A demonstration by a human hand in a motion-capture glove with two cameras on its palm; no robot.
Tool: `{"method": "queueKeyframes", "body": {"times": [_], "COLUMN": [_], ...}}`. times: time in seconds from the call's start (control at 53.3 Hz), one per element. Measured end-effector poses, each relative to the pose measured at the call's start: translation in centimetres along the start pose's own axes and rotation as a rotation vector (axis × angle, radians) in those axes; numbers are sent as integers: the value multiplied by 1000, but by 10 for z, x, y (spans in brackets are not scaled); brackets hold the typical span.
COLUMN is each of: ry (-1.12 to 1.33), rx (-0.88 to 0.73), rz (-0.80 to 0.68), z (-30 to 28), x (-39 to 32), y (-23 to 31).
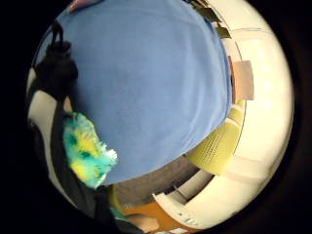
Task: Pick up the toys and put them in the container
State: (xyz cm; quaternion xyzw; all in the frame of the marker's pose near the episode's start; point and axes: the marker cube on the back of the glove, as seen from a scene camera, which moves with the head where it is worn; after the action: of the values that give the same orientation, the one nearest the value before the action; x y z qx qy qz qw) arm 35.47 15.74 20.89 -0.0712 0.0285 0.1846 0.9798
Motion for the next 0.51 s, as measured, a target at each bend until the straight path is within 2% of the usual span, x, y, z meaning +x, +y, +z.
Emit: {"method": "queueKeyframes", "body": {"times": [0.281,0.506], "ry": [-100,-123], "rx": [-89,-31], "rz": [-24,-95], "z": [-29,-104], "x": [-16,-60], "y": [-22,-39]}}
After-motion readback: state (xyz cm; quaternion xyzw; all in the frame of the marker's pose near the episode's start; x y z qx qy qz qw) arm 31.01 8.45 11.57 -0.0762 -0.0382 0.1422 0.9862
